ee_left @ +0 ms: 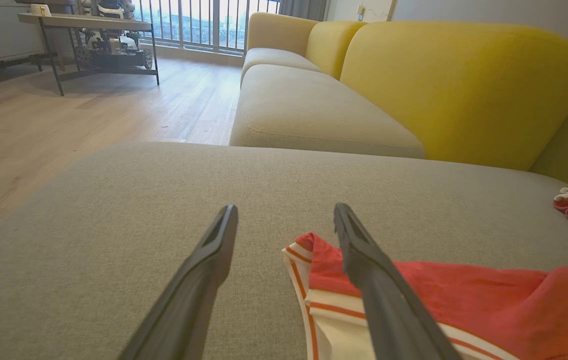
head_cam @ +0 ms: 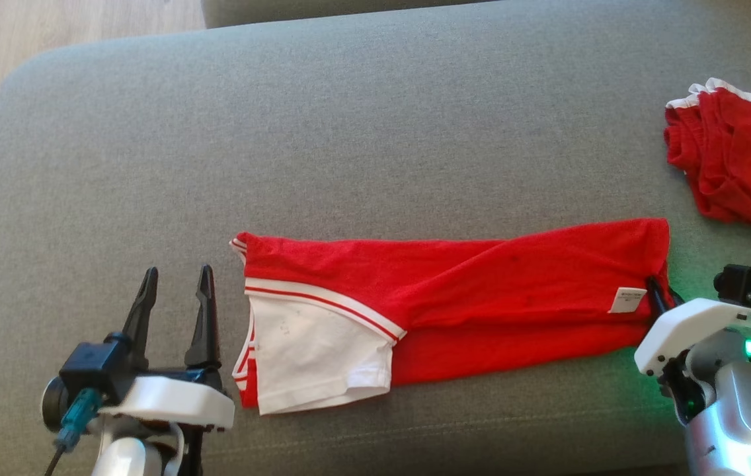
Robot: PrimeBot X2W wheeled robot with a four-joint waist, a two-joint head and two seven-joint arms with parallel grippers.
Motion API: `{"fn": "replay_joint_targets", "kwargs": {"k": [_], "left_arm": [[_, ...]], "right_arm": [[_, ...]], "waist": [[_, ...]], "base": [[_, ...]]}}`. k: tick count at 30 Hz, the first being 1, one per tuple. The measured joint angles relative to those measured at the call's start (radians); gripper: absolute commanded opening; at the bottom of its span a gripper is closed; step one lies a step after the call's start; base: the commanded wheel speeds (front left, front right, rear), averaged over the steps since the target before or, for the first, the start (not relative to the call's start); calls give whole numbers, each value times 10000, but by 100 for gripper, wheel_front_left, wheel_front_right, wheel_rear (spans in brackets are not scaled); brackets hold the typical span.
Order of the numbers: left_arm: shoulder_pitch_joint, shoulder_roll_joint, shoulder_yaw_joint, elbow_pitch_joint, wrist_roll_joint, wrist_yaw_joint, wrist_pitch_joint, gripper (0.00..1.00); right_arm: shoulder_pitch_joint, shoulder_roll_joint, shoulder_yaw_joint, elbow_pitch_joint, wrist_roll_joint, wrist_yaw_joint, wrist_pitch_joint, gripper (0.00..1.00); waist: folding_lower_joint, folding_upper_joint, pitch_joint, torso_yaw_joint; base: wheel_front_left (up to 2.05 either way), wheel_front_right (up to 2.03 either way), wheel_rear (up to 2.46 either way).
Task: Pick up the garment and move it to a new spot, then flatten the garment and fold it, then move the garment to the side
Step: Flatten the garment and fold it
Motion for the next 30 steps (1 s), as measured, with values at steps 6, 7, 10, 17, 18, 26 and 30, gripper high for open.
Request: {"fn": "replay_joint_targets", "kwargs": {"k": [6, 7, 10, 17, 18, 26, 30], "left_arm": [[4, 0, 25, 42, 0, 4, 0, 100], [5, 0, 29, 44, 0, 10, 0, 100], [12, 0, 29, 48, 0, 12, 0, 100], [62, 0, 31, 48, -104, 46, 0, 100], [63, -2, 31, 50, -104, 65, 0, 100], [478, -4, 222, 63, -222, 125, 0, 100], [632, -4, 263, 82, -274, 159, 0, 100]], "right_arm": [[1, -176, 52, 115, 113, 0, -255, 0], [1, -253, 56, 115, 111, 2, -268, 0], [1, -546, 31, 115, -27, 2, -305, 0], [-25, -1227, -378, 111, -917, 2, -355, 0], [-38, -1221, -353, 109, -945, 2, -355, 0], [-164, -577, 957, -464, -86, 0, 123, 0], [-150, -320, 1739, -1168, 610, 0, 556, 0]], "waist": [[0, 0, -183, -53], [0, 0, -222, -66], [0, 0, -347, -97], [0, 0, -610, -114], [0, 0, -650, -117], [0, 0, -1120, -249], [0, 0, -1295, -363]], "base": [[0, 0, 0], [0, 0, 0], [0, 0, 0], [0, 0, 0], [0, 0, 0], [0, 0, 0], [0, 0, 0]]}}
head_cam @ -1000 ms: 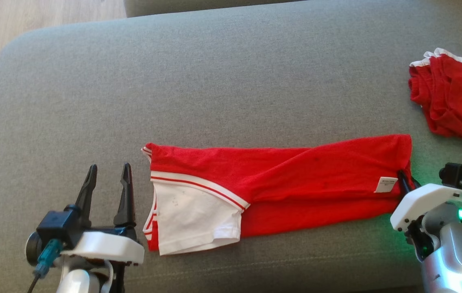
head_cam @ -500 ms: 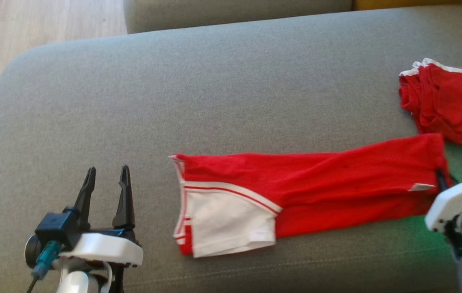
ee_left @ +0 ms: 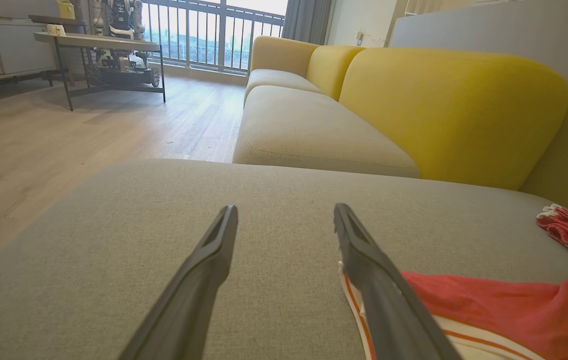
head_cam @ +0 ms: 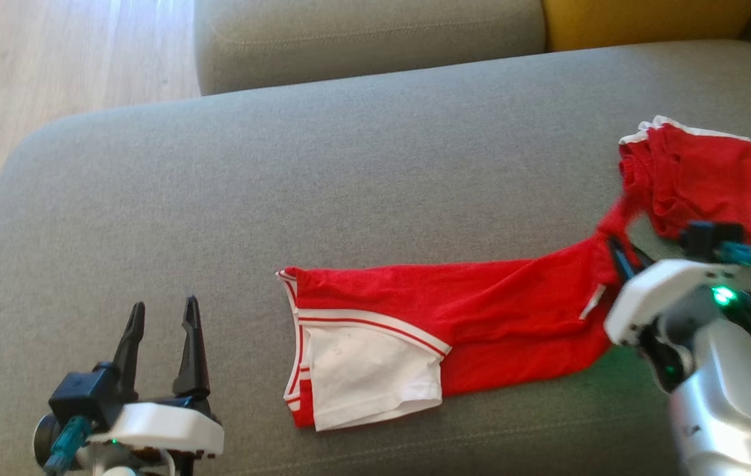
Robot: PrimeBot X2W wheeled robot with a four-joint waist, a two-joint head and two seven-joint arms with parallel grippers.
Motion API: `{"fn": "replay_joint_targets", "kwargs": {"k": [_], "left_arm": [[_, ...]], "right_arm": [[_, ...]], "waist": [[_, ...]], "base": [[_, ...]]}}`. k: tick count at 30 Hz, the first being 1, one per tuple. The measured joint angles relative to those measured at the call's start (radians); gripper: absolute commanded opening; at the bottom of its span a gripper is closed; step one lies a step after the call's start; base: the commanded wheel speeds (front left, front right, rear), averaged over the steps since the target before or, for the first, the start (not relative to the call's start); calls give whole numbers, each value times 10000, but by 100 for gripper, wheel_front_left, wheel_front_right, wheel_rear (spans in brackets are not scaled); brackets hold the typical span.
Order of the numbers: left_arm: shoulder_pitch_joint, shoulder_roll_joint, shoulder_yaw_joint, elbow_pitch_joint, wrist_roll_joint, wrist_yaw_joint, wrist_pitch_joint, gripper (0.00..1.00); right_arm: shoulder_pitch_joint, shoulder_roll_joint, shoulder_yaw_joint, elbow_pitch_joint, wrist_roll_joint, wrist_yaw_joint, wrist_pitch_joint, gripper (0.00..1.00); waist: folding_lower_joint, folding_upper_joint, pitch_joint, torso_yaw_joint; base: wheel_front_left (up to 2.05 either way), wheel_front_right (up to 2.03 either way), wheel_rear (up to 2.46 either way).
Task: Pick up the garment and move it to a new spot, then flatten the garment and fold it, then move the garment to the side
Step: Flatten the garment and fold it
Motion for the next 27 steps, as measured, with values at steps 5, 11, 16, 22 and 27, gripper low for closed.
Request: {"fn": "replay_joint_targets", "kwargs": {"k": [5, 11, 16, 22, 27], "left_arm": [[51, 0, 44, -4, 0, 0, 0, 100], [81, -2, 111, 0, 0, -31, 0, 100], [272, 0, 150, 44, 0, -59, 0, 100], [271, 0, 75, 121, -4, -67, 0, 100], [273, 0, 15, 263, -94, -61, 0, 100]], "right_arm": [[345, 326, 1310, -1674, 1607, 0, 1043, 0], [1281, 362, 2803, -3607, 4123, 0, 2113, 0], [1825, 368, 4011, -4165, 6349, -2, 2257, 0], [1826, 362, 5235, -3365, 7574, -2, 1476, 0], [1561, 351, 6554, -2466, 8692, -2, 696, 0]], "waist": [[0, 0, -202, -133], [0, 0, -310, -178], [0, 0, -387, -92], [0, 0, -397, 181], [0, 0, -321, 506]], "base": [[0, 0, 0], [0, 0, 0], [0, 0, 0], [0, 0, 0], [0, 0, 0]]}}
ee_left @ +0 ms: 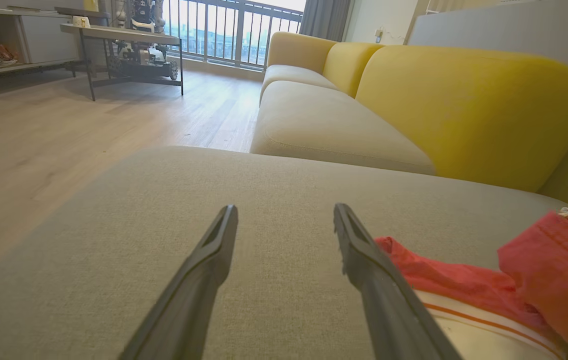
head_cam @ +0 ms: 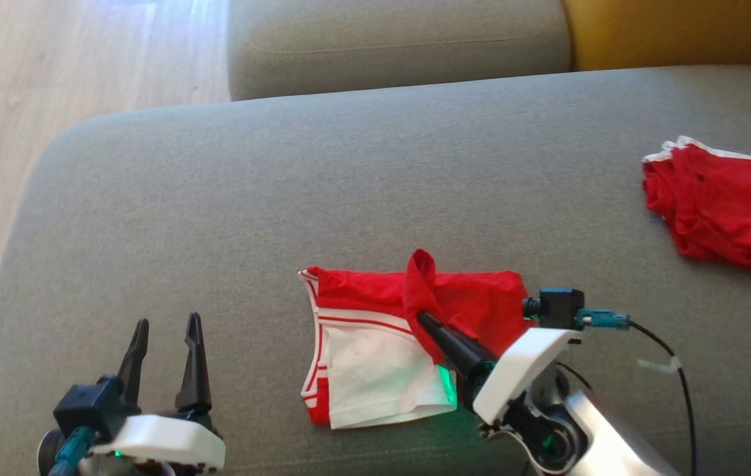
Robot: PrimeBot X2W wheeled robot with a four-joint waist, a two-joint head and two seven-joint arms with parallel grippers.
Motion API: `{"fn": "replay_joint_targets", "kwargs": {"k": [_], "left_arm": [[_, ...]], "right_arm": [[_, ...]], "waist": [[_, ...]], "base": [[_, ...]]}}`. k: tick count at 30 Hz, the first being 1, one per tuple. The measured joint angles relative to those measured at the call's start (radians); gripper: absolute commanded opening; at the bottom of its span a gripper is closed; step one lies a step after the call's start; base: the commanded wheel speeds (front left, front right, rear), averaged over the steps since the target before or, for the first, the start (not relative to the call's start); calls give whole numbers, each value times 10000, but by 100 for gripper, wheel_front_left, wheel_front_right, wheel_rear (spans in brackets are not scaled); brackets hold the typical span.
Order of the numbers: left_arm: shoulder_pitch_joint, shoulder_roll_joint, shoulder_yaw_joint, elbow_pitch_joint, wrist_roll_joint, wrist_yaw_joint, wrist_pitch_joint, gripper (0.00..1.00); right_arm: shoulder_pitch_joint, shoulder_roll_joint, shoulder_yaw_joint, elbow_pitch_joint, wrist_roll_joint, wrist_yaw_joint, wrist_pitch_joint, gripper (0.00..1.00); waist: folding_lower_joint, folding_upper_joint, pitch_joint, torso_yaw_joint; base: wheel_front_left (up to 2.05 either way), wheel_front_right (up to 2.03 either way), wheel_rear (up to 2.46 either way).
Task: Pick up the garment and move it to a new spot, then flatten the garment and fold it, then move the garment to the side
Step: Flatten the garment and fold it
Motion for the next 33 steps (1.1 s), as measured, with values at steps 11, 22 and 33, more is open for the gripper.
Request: {"fn": "replay_joint_targets", "kwargs": {"k": [11, 22, 33], "left_arm": [[-19, 0, -86, 88, 0, 0, 0, 100], [-241, 0, -268, 288, 0, -6, 0, 100], [-256, 0, -205, 339, -10, 2, 0, 100]], "right_arm": [[-1758, -29, 1998, 1887, 1755, 0, -1655, 0], [-2745, -36, 3985, 3093, 3135, 0, -2504, 35], [-3557, -44, 4964, 3459, 4219, 0, -3275, 100]], "waist": [[1, 0, 328, 508], [1, 0, 655, 862], [1, 0, 514, 716]], "base": [[0, 0, 0], [0, 0, 0], [0, 0, 0]]}}
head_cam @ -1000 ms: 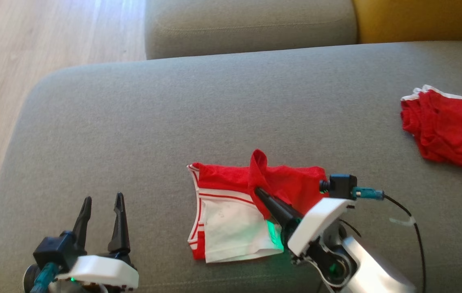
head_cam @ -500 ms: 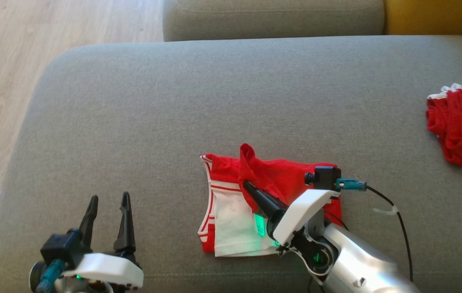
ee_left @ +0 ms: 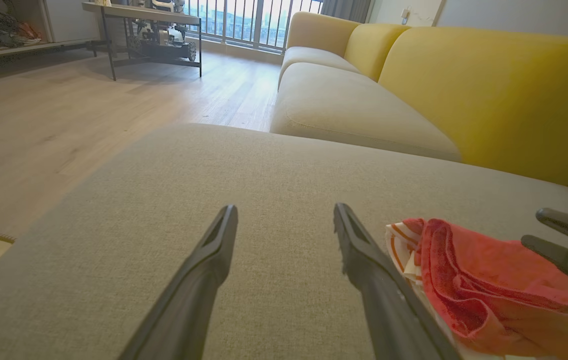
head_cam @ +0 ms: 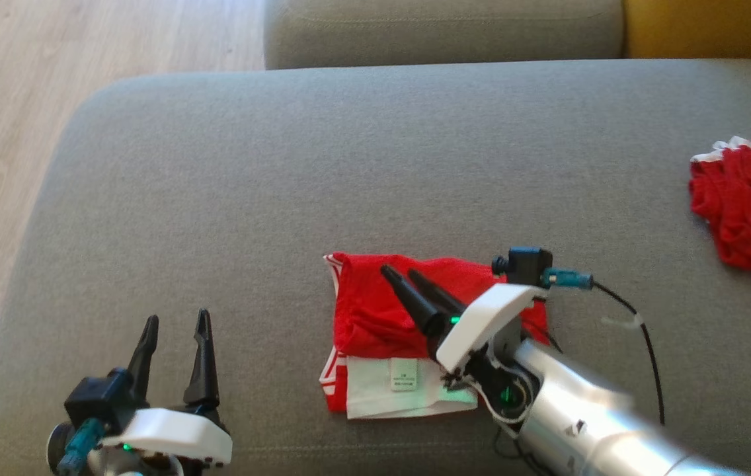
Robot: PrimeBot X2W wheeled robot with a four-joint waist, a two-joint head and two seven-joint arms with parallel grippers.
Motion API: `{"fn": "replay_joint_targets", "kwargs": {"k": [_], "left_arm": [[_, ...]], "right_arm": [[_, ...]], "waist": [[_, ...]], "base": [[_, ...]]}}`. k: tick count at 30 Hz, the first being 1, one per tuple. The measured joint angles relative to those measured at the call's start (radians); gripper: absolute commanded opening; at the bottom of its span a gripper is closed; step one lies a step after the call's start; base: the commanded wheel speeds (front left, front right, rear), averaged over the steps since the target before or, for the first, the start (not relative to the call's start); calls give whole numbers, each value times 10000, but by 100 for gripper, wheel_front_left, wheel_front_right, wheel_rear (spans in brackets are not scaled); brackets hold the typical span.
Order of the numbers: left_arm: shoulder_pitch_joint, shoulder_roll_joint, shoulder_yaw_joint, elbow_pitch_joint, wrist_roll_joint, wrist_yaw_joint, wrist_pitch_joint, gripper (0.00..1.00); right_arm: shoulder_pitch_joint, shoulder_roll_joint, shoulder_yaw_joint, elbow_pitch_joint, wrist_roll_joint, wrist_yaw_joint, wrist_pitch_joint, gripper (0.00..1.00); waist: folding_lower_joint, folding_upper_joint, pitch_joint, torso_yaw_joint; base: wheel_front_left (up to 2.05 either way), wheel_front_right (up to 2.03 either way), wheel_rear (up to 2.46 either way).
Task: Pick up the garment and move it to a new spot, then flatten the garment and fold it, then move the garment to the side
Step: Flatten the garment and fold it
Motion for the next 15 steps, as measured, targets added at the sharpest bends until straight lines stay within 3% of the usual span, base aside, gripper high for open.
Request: {"fn": "replay_joint_targets", "kwargs": {"k": [5, 9, 15], "left_arm": [[6, 0, 69, -23, -92, 2, 0, 100], [10, 0, 107, -132, -92, 4, 0, 100], [16, 0, 142, -380, -96, 73, 0, 100]], "right_arm": [[-451, 0, -157, 395, -138, 0, -234, 100], [-920, -167, -545, 740, -1001, 0, -349, 100], [-1181, -1406, -2366, 173, -3532, 0, -360, 100]], "waist": [[0, 0, -164, -257], [-1, 0, -316, -539], [-1, 0, -418, -879]], "base": [[0, 0, 0], [0, 0, 0], [0, 0, 0]]}}
